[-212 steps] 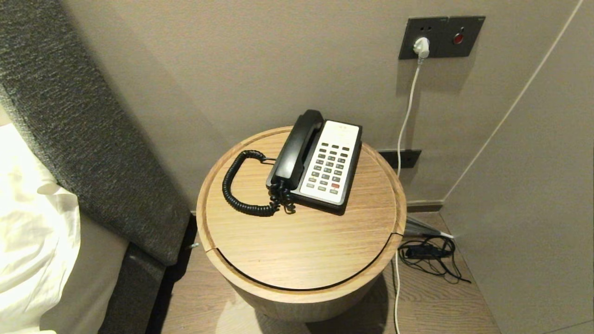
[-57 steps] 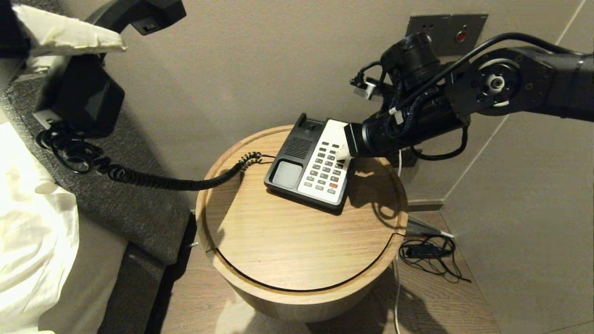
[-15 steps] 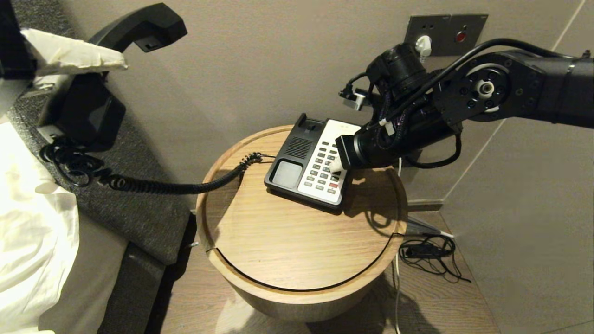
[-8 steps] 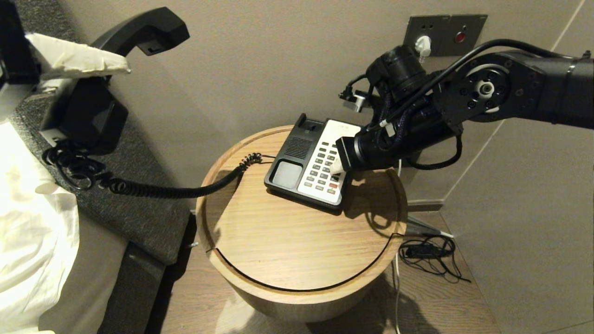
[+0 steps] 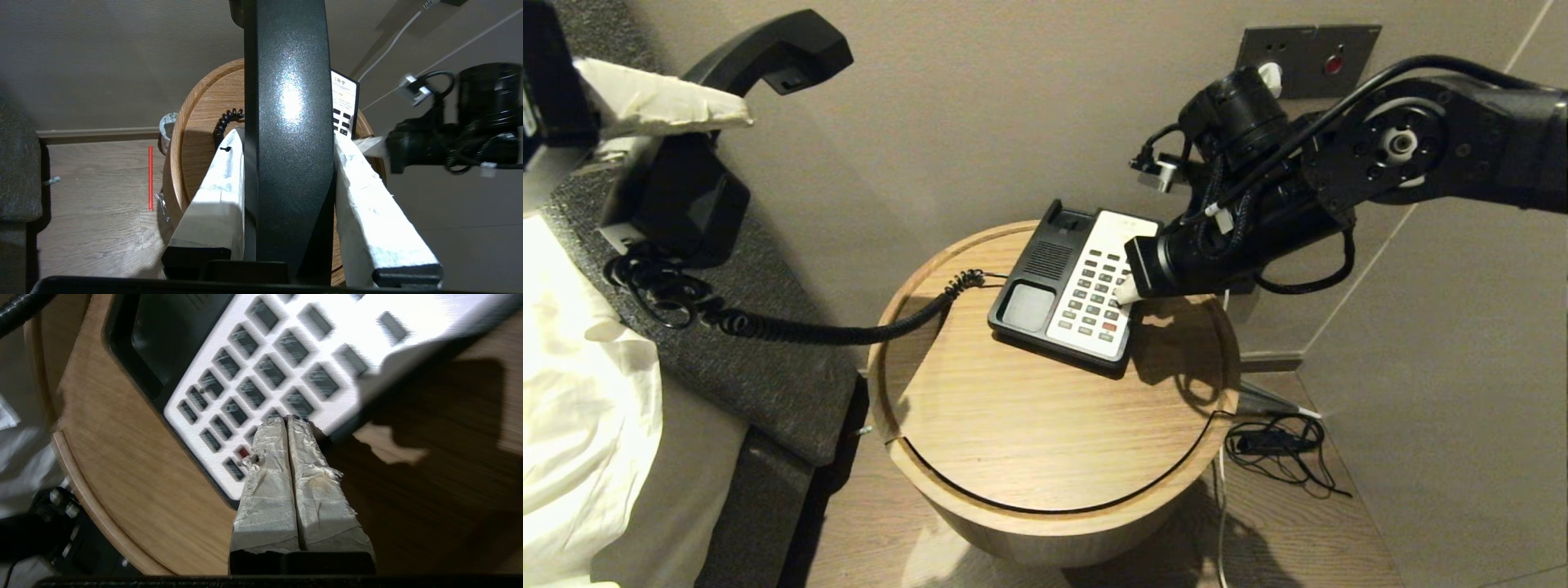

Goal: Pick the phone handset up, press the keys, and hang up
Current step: Dial the number

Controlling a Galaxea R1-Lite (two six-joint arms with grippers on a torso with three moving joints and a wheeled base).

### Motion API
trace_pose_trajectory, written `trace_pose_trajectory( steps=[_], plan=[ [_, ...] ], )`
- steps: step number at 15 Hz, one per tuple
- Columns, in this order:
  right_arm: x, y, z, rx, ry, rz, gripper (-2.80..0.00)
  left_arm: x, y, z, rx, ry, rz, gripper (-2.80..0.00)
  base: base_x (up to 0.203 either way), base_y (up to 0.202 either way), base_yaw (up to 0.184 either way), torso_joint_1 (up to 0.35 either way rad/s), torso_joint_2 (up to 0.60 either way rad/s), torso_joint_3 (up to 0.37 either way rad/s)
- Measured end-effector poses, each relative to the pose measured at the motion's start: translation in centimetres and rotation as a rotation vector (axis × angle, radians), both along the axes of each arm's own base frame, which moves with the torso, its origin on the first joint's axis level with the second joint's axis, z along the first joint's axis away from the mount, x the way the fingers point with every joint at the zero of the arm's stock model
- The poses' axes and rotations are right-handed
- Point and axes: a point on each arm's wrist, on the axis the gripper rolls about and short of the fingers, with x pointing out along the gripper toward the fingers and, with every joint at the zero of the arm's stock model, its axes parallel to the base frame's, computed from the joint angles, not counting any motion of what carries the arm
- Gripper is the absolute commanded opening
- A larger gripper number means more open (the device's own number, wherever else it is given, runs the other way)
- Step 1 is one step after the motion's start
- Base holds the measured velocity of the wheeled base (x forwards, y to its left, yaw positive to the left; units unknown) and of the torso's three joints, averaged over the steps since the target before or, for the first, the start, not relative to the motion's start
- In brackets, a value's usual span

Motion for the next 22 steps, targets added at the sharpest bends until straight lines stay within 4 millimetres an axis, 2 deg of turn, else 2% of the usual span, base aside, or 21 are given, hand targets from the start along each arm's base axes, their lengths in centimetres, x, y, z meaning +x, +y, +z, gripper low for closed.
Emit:
trace_pose_trajectory(
  steps=[3, 6, 14, 22],
  plan=[
    [-1.8, -0.5, 1.6, 0.011, -0.002, 0.014, -2.80, 0.1, 0.0, -0.1, 0.002, 0.004, 0.000, -2.80, 0.000, 0.000, 0.000, 0.000, 0.00, 0.000],
    [-2.8, -0.3, 2.0, 0.007, 0.017, 0.040, -2.80, 0.1, 0.0, -0.2, 0.003, 0.006, 0.000, -2.80, 0.000, 0.000, 0.000, 0.000, 0.00, 0.000],
    [-1.9, 1.3, -0.4, -0.026, 0.087, 0.067, -2.80, 0.3, -0.1, -0.6, 0.007, 0.021, 0.001, -2.80, 0.000, 0.000, 0.000, 0.000, 0.00, 0.000],
    [-1.7, 2.0, -1.2, -0.036, 0.101, 0.074, -2.80, 0.4, -0.1, -0.8, 0.010, 0.028, 0.002, -2.80, 0.000, 0.000, 0.000, 0.000, 0.00, 0.000]
  ],
)
